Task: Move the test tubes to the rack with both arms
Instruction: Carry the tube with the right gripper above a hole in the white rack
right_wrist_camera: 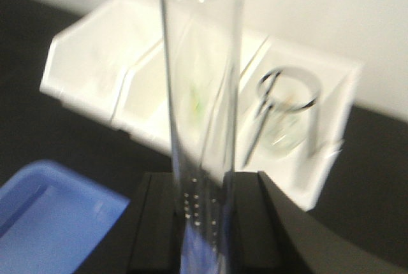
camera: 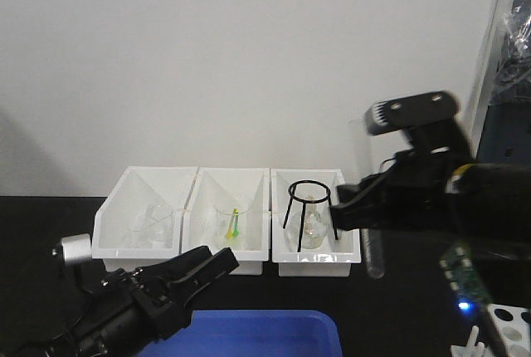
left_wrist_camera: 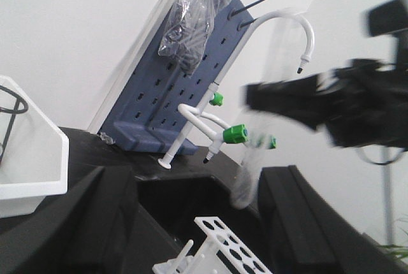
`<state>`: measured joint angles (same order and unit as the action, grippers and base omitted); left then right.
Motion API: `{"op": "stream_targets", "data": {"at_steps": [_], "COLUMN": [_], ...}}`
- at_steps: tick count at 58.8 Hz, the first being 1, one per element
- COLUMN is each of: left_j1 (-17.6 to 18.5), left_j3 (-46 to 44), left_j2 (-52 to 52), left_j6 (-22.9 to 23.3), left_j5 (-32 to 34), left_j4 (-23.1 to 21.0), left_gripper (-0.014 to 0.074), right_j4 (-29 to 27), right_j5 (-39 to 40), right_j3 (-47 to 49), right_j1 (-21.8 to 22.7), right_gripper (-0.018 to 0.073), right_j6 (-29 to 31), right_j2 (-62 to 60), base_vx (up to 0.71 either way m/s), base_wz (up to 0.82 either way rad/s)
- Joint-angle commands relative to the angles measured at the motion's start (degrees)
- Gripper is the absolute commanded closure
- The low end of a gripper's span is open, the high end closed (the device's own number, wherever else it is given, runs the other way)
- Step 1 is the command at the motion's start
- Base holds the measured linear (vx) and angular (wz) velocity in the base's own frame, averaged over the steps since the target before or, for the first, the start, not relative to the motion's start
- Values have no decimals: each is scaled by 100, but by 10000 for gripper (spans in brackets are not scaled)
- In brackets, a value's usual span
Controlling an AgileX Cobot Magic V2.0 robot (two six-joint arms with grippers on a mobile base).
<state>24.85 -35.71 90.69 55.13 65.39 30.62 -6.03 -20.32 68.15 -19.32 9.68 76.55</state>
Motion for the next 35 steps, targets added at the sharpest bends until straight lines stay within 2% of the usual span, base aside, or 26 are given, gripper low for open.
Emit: {"op": "stream_targets", "data": {"at_steps": [1, 6, 16, 25, 35], "left_j1": [2, 2, 2, 2, 2], "left_j3": [-121, -121, -121, -121, -121], "left_j2": [-207, -207, -207, -207, -207], "left_j6": [-75, -272, -442, -442, -442], "left_j5": [676, 669, 561, 324, 234], "left_j4": [-400, -546, -534, -534, -534], "left_gripper": [75, 75, 75, 75, 75], "right_j4": [166, 159, 128, 125, 87], "right_j5": [735, 1030, 1784, 2513, 2848], "right_j3": [-227, -860, -2125, -3046, -3512], "right_j1": [384, 979, 2055, 2214, 2214], "right_gripper": [569, 569, 568, 568, 567], "right_j6": [-31, -62, -156, -151, -162], "right_j2": [-854, -1527, -2511, -2828, -2807], "base_vx": [0, 0, 0, 0, 0], "base_wz": [0, 0, 0, 0, 0]}}
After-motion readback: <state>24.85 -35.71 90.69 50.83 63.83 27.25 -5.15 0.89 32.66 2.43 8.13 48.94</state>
